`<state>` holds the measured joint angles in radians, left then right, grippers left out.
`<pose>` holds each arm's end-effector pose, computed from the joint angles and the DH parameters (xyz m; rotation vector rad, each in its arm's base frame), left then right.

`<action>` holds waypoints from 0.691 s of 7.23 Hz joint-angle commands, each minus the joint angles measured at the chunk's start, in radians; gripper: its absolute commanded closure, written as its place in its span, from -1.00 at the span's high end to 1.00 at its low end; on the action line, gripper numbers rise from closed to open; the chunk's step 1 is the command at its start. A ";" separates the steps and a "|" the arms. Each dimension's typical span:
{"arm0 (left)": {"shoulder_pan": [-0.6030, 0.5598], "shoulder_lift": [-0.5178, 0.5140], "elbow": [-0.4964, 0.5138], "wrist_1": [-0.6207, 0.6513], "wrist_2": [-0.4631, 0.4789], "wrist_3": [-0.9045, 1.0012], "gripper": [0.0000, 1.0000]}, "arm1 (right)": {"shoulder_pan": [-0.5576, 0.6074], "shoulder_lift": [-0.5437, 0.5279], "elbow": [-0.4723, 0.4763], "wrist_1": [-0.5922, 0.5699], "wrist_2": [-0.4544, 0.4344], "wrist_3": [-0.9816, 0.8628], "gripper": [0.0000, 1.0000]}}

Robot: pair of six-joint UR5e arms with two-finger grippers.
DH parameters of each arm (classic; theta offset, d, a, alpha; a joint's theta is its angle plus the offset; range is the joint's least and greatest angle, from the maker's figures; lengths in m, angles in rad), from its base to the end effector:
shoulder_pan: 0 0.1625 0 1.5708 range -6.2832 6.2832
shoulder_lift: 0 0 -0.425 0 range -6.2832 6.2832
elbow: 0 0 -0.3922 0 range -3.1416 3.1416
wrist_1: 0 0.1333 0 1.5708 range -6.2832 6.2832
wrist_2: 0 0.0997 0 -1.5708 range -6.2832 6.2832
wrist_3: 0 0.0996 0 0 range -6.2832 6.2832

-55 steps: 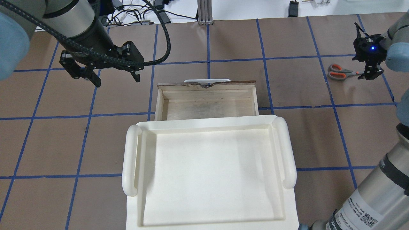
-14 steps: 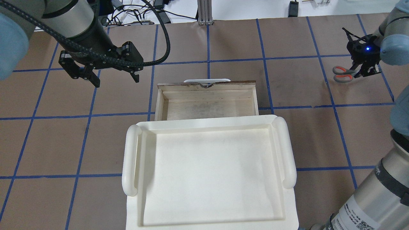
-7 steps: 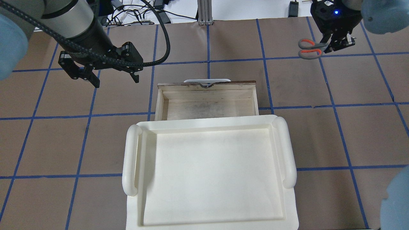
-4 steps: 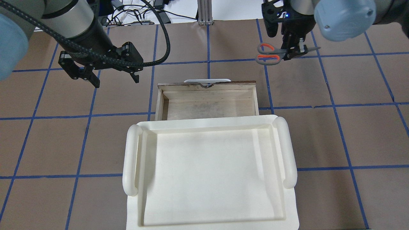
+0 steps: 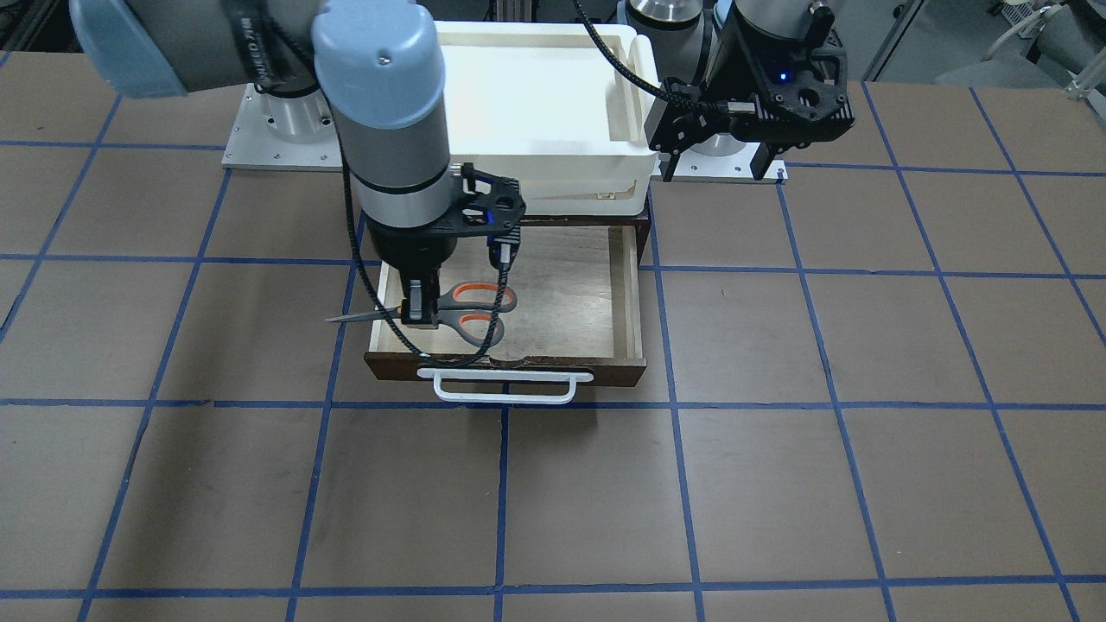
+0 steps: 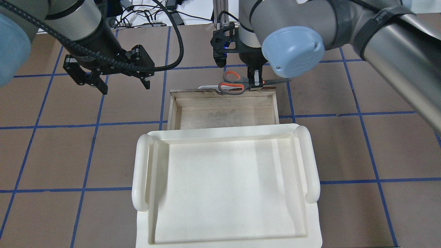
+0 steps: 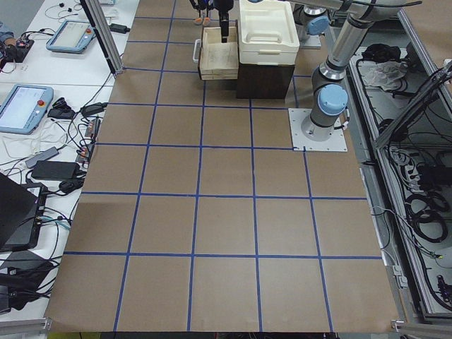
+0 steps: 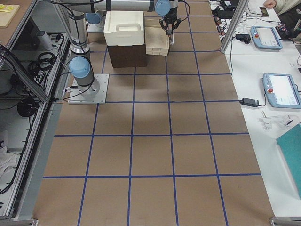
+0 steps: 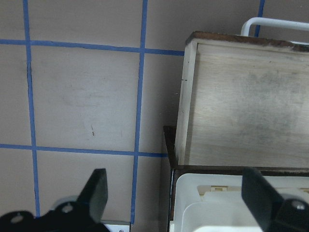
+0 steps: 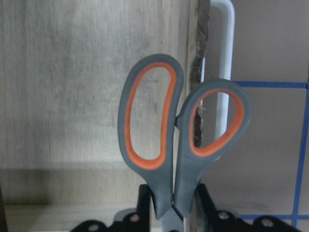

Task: Put scissors in drawer and close it
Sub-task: 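Lift the scissors with the right gripper and carry them over the drawer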

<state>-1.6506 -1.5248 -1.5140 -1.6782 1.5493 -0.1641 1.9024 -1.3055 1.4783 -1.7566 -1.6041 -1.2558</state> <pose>-0.1725 -0.4575 0.5273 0.1316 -3.1180 -0.0112 0.3178 -0.5238 0.4070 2.2142 -2.1782 -0.0050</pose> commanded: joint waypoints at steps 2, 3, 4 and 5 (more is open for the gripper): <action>0.000 0.000 0.000 0.000 0.000 0.000 1.00 | 0.113 0.057 0.000 -0.009 -0.005 0.132 -1.00; 0.000 0.001 0.000 0.000 0.000 0.000 1.00 | 0.141 0.072 0.000 -0.020 -0.005 0.166 -1.00; 0.000 0.000 0.000 0.000 0.000 0.000 1.00 | 0.156 0.090 0.000 -0.029 -0.003 0.173 -1.00; 0.000 0.001 0.000 0.000 0.000 0.000 1.00 | 0.156 0.094 0.000 -0.037 -0.005 0.173 -1.00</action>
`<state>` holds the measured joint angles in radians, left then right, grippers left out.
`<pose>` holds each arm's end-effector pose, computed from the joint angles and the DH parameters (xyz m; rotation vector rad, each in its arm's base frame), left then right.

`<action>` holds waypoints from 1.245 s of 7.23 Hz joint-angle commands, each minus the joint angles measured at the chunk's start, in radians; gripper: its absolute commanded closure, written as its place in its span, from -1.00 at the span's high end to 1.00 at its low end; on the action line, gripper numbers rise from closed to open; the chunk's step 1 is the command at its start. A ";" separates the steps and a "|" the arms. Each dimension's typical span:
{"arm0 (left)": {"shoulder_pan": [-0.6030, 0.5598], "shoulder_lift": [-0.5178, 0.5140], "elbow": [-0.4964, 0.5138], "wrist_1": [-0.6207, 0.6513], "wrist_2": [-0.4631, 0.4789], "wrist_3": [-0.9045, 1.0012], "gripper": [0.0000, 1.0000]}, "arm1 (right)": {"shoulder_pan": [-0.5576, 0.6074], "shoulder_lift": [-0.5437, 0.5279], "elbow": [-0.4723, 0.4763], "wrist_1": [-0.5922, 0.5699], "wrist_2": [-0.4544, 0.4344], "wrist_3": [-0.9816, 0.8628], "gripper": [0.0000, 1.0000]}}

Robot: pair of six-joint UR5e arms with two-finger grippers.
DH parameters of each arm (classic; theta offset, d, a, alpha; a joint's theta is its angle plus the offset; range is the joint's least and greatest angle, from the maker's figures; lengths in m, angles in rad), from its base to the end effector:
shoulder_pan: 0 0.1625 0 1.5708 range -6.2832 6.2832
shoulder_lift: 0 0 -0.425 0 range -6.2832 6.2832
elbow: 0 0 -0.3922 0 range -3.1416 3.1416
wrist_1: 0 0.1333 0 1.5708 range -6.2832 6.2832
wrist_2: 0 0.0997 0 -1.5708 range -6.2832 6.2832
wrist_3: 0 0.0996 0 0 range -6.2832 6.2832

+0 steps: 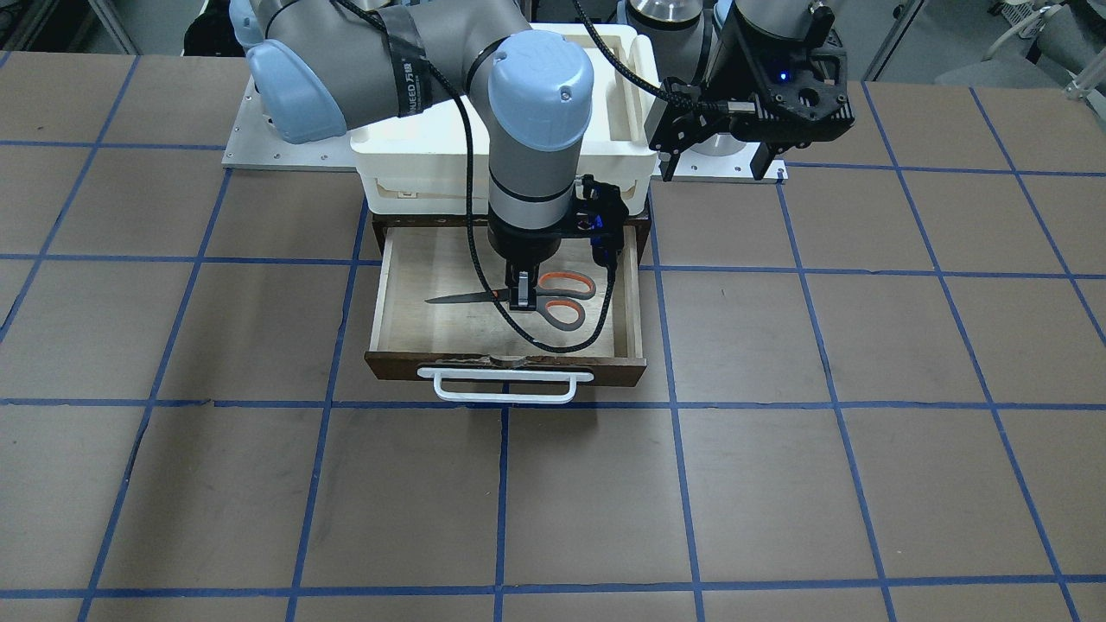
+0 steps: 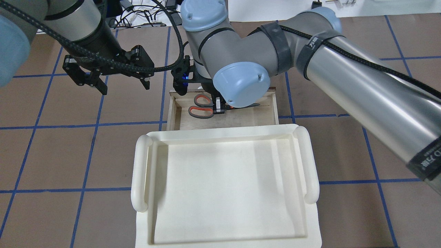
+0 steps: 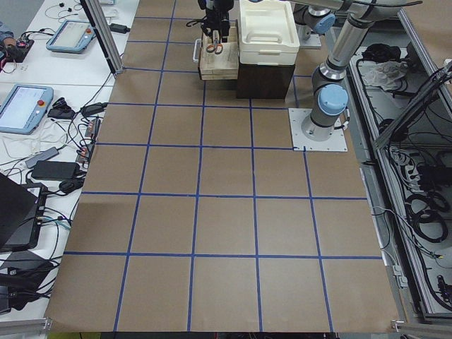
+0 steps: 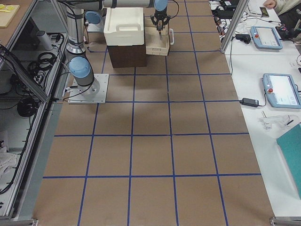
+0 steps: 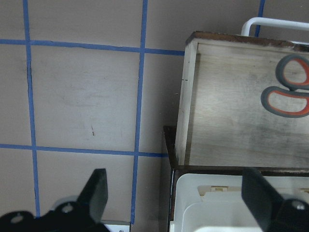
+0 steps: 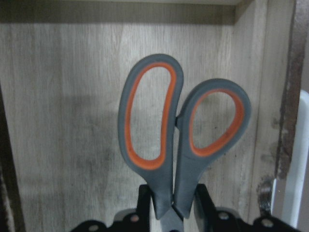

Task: Put scissors in drawer and close it
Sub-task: 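Lower the scissors into the drawer and open the right gripper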

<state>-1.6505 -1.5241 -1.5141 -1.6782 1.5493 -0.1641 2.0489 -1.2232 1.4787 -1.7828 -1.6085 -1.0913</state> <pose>-0.1724 -0.4573 0.5275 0.1317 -3.1179 -0.0103 0.4001 -0.4904 0.3592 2.2039 -2.2052 -0.0824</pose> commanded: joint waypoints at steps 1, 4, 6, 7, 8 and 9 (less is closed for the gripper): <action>0.000 0.001 0.000 0.000 0.000 0.000 1.00 | 0.010 0.014 0.000 -0.010 -0.001 0.008 -1.00; 0.000 -0.001 0.000 0.000 0.000 0.000 1.00 | 0.007 0.008 -0.002 -0.035 -0.002 0.008 1.00; 0.000 -0.001 -0.002 0.000 0.000 0.000 1.00 | -0.057 -0.045 -0.006 -0.034 -0.010 0.157 1.00; 0.000 -0.001 -0.002 0.000 0.000 0.000 1.00 | -0.123 -0.093 -0.005 -0.017 -0.007 0.332 1.00; 0.000 0.001 -0.002 0.000 0.000 0.000 1.00 | -0.200 -0.114 -0.006 0.020 -0.007 0.412 1.00; -0.003 -0.004 -0.002 0.006 0.000 0.000 1.00 | -0.275 -0.143 -0.006 0.022 -0.004 0.556 1.00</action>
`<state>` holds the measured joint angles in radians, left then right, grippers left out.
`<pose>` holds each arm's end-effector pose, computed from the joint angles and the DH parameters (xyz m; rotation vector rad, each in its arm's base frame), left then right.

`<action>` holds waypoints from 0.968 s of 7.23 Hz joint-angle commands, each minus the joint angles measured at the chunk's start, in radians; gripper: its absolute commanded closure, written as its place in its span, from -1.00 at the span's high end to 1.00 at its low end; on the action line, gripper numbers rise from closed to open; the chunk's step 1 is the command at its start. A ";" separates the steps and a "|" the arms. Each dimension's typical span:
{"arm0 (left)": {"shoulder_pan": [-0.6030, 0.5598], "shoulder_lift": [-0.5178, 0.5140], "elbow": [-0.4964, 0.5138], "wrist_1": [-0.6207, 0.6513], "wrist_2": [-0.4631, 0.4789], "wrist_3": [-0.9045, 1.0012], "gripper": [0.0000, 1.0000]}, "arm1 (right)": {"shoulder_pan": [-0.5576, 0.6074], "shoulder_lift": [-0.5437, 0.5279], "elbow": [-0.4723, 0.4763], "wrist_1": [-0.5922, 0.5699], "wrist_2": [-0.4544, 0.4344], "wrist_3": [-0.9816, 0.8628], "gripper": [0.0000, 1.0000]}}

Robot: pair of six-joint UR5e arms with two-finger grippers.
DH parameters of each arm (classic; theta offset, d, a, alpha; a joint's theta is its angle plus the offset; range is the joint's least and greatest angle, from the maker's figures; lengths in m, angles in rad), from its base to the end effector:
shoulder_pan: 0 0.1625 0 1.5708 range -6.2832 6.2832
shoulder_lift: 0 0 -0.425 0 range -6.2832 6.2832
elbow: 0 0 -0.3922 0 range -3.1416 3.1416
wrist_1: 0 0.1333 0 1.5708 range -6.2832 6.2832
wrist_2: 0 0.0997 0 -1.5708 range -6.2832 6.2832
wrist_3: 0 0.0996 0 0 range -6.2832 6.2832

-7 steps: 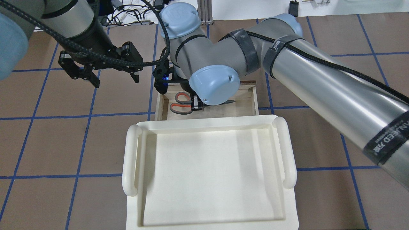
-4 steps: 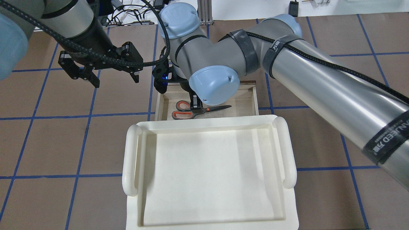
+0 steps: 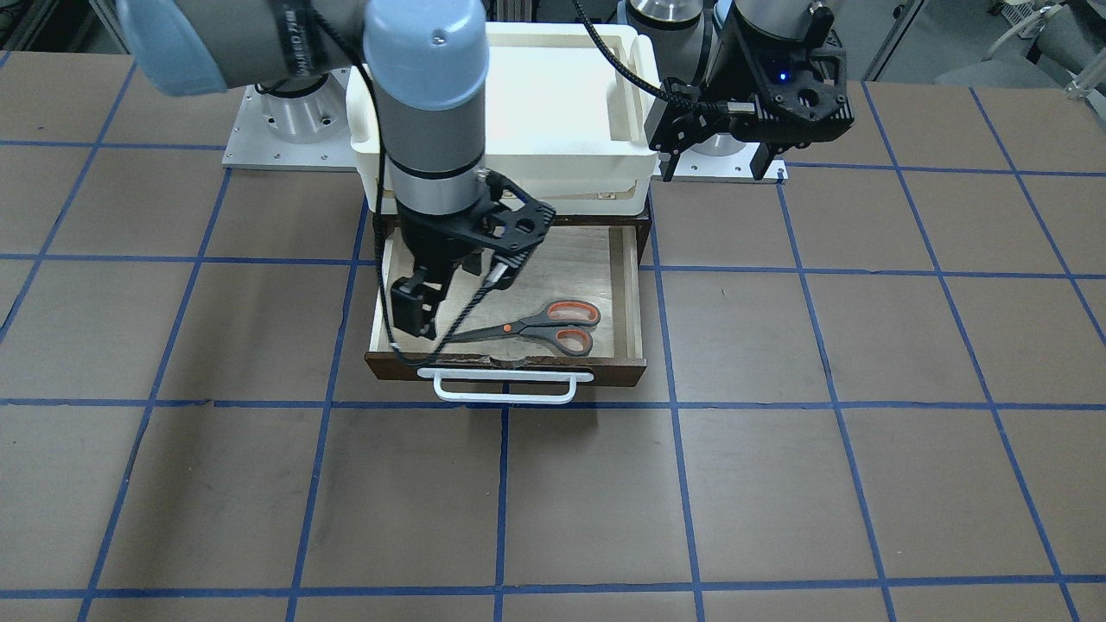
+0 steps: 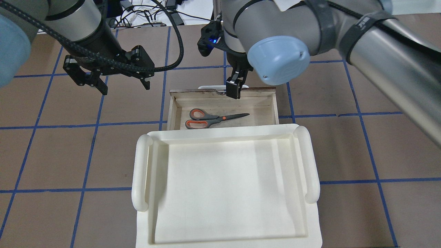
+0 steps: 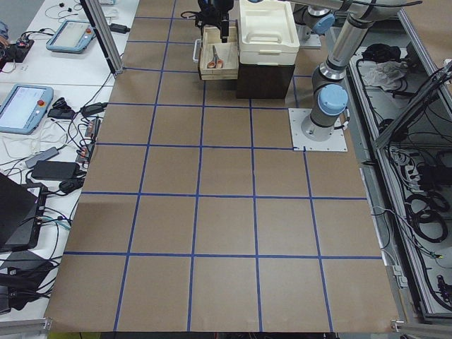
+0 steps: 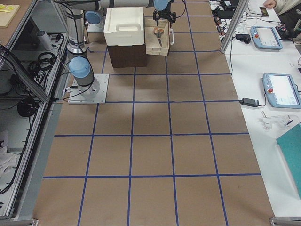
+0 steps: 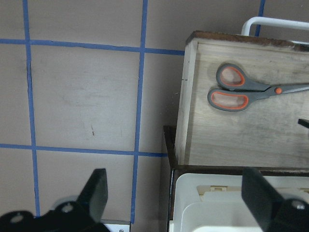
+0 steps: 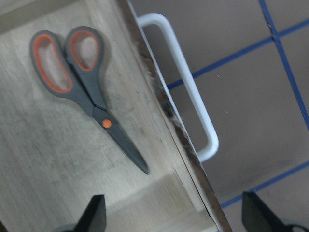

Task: Put scissors in drawer and close it
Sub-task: 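Raise the right gripper away while the left arm reaches over the drawer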

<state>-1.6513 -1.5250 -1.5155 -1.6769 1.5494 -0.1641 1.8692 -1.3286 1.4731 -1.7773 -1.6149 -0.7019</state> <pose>-0.1728 -0.4575 0.5266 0.1305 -3.1182 -0.0118 0.2983 -0.5315 0.4255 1.4776 -2.7081 0.0801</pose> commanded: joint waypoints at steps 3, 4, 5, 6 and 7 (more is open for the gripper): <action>-0.016 -0.117 0.006 0.262 -0.005 -0.050 1.00 | -0.244 -0.124 0.007 0.190 0.012 0.595 1.00; -0.059 -0.170 0.021 0.313 -0.002 -0.110 0.98 | -0.257 -0.141 0.006 0.209 0.010 0.657 1.00; -0.112 -0.228 0.038 0.363 0.035 -0.159 0.98 | -0.257 -0.148 0.006 0.205 0.000 0.657 1.00; -0.136 -0.289 0.066 0.417 0.040 -0.194 0.98 | -0.258 -0.149 0.007 0.202 0.015 0.668 1.00; -0.154 -0.355 0.102 0.452 0.040 -0.219 0.98 | -0.263 -0.141 0.007 0.175 0.018 0.729 1.00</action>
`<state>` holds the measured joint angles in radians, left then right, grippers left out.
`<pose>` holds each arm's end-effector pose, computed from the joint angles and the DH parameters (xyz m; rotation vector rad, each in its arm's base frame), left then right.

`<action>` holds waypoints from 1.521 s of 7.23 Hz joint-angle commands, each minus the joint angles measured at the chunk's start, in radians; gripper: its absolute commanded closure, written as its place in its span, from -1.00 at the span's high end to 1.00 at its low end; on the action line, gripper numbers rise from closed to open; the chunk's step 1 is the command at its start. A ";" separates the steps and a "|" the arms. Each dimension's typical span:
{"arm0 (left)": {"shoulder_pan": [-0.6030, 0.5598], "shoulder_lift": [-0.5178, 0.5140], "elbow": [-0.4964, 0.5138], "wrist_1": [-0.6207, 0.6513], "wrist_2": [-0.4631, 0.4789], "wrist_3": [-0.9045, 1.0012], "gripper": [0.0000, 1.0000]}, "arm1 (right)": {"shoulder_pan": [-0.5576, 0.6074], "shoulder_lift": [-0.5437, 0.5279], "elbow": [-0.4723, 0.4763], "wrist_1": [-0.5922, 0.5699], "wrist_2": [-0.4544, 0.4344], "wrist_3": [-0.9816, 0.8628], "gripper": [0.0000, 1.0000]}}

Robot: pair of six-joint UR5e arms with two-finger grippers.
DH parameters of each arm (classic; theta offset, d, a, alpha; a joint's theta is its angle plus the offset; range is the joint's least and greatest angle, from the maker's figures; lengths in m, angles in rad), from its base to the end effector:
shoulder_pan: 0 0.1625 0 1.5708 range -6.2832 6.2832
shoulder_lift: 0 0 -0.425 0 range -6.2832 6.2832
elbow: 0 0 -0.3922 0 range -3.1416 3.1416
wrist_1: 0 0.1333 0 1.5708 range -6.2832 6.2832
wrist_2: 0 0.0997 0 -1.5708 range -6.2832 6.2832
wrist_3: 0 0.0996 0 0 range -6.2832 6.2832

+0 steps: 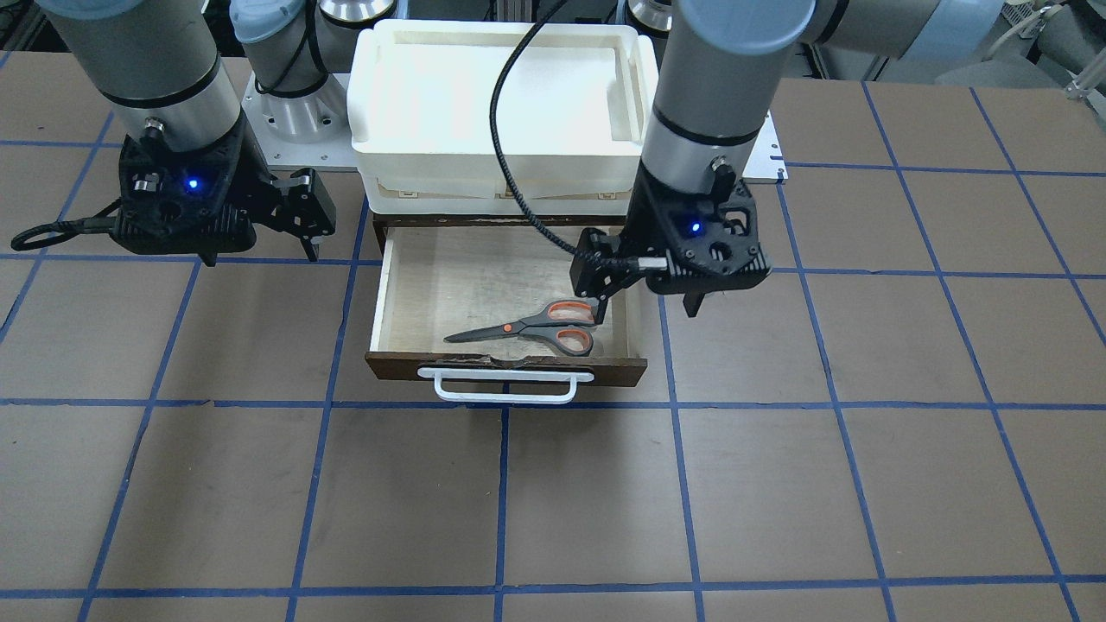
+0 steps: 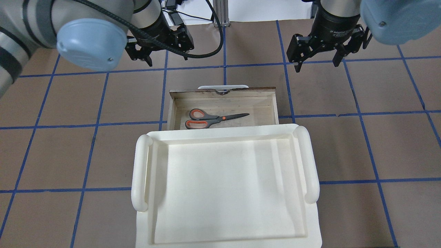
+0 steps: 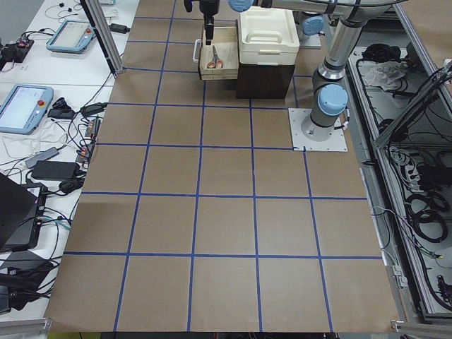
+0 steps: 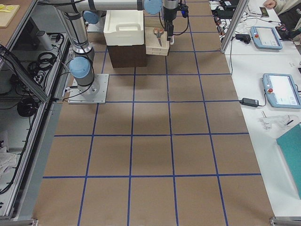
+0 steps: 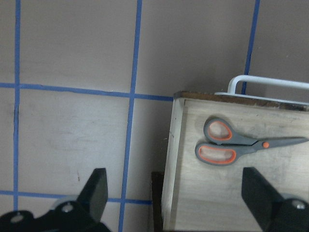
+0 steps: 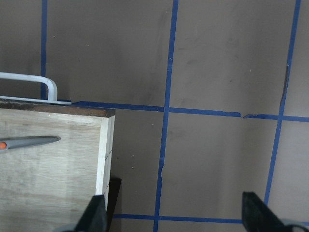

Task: Put scissors in drawer and close it
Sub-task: 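Raise the right gripper away while the left arm reaches over the drawer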

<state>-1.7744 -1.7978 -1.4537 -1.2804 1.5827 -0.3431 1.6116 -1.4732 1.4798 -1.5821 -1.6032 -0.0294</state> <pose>-0.2510 -0.5623 0.4535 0.2172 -3.0846 0.2744 0.1517 -0.5280 0.4838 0.1090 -3.1073 0.0076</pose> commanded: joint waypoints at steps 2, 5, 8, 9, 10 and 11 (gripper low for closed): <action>-0.088 -0.202 0.094 0.131 0.037 -0.067 0.96 | -0.006 0.001 0.001 -0.073 0.026 0.129 1.00; -0.109 -0.322 0.101 0.220 0.033 -0.010 0.99 | -0.006 0.005 0.002 -0.075 0.026 0.129 1.00; -0.117 -0.391 0.136 0.184 0.022 0.029 1.00 | -0.004 0.005 0.010 -0.075 0.026 0.131 1.00; -0.138 -0.403 0.139 0.140 0.019 0.029 1.00 | -0.004 0.004 0.010 -0.073 0.026 0.131 1.00; -0.145 -0.400 0.142 0.083 0.001 0.027 1.00 | -0.004 0.005 0.010 -0.070 0.025 0.131 1.00; -0.146 -0.385 0.142 0.025 -0.015 0.027 1.00 | -0.004 -0.005 0.010 -0.070 0.023 0.131 1.00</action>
<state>-1.9143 -2.1928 -1.3139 -1.1859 1.5862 -0.3158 1.6075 -1.4711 1.4892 -1.6534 -1.5783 0.1012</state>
